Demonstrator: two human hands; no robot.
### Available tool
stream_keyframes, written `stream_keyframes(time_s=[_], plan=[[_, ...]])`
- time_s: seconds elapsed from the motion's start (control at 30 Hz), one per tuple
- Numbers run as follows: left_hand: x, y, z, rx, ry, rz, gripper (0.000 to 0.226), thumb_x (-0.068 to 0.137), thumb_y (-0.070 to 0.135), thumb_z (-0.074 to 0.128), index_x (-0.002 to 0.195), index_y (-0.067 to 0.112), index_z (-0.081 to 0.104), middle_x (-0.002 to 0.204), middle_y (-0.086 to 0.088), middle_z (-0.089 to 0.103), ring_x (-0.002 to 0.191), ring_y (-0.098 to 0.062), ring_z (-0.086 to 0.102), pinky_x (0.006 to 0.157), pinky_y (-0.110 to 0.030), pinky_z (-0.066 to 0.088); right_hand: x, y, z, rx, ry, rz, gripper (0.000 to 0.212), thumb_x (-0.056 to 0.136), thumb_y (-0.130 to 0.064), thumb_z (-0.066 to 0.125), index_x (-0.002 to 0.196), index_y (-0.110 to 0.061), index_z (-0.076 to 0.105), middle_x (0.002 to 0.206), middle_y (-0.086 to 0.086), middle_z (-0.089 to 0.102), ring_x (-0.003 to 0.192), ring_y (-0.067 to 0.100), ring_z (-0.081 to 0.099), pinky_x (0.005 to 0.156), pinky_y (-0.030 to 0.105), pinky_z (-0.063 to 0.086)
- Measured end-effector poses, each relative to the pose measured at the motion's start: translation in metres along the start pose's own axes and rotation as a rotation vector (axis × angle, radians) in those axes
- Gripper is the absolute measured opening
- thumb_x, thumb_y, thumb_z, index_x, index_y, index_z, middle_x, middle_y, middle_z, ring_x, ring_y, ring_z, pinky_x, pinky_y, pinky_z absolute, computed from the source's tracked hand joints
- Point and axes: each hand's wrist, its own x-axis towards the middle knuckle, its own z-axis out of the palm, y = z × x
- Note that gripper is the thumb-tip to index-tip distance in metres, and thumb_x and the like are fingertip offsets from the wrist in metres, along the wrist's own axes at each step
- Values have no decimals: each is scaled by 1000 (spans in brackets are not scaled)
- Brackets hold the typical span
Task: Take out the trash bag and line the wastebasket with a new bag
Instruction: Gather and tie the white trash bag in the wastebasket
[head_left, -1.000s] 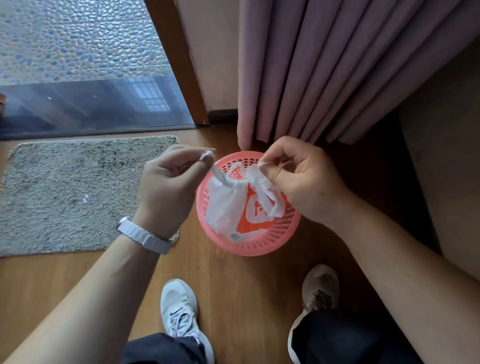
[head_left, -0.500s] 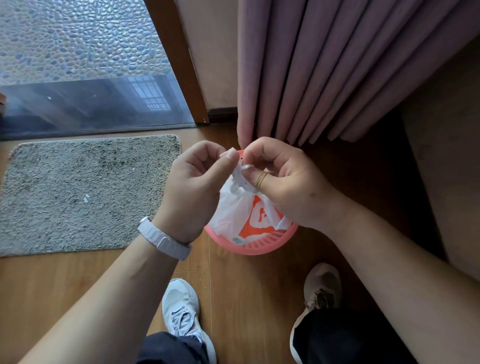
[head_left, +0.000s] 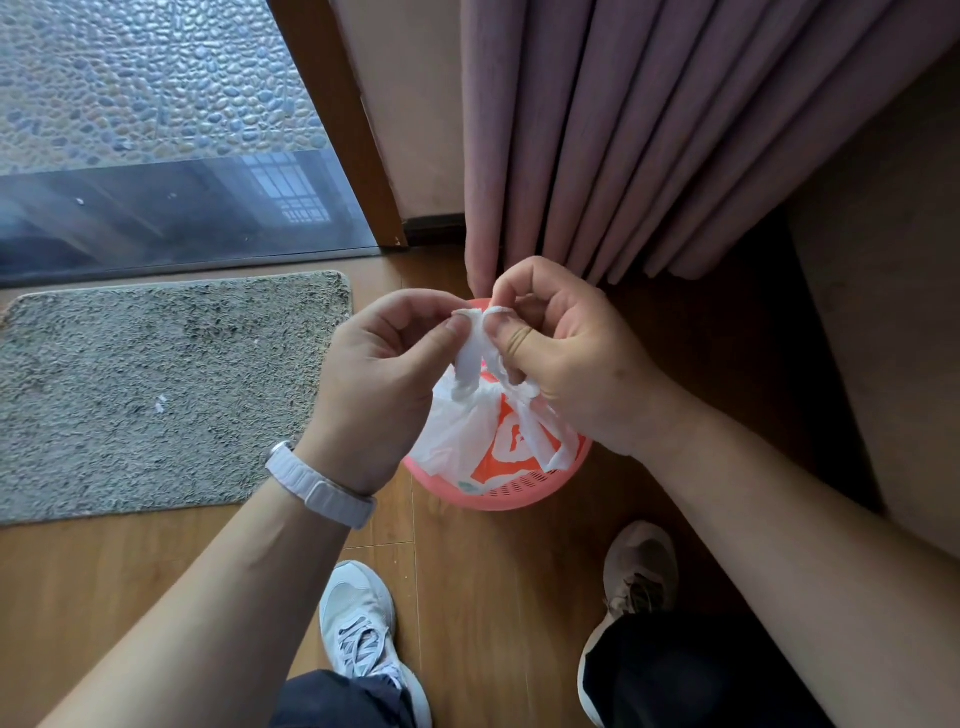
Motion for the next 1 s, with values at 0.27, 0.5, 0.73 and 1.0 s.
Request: stream_keyframes(time_s=[0.27, 0.5, 0.73, 1.0], plan=[[2, 2, 0, -60, -12, -64, 19, 78, 6, 67, 89, 18, 77, 85, -7, 74, 84, -23, 68, 77, -32, 52, 0, 10, 1, -63, -39, 57, 8, 90, -24, 60, 96, -19, 57, 83, 10, 67, 80, 24, 68, 72, 55, 56], [3, 1, -4, -133, -8, -80, 16, 74, 7, 74, 87, 16, 77, 82, -7, 74, 81, -23, 67, 77, -31, 52, 0, 14, 2, -62, -54, 124, 14, 91, -29, 63, 101, -21, 67, 91, -3, 73, 88, 14, 70, 77, 45, 59], [4, 0, -7, -128, -35, -97, 12, 75, 7, 73, 81, 16, 77, 82, -6, 75, 80, -21, 69, 74, -28, 54, 0, 15, 3, -114, -31, 82, 9, 93, -30, 60, 97, -27, 67, 90, -6, 71, 88, 12, 69, 73, 37, 61], [3, -4, -7, -137, -62, -100, 17, 80, 4, 67, 90, 14, 77, 89, -10, 75, 88, -28, 67, 83, -36, 54, 1, 15, 1, -138, -4, 80, 7, 94, -26, 59, 90, -24, 65, 86, -6, 69, 82, 13, 68, 69, 34, 60]])
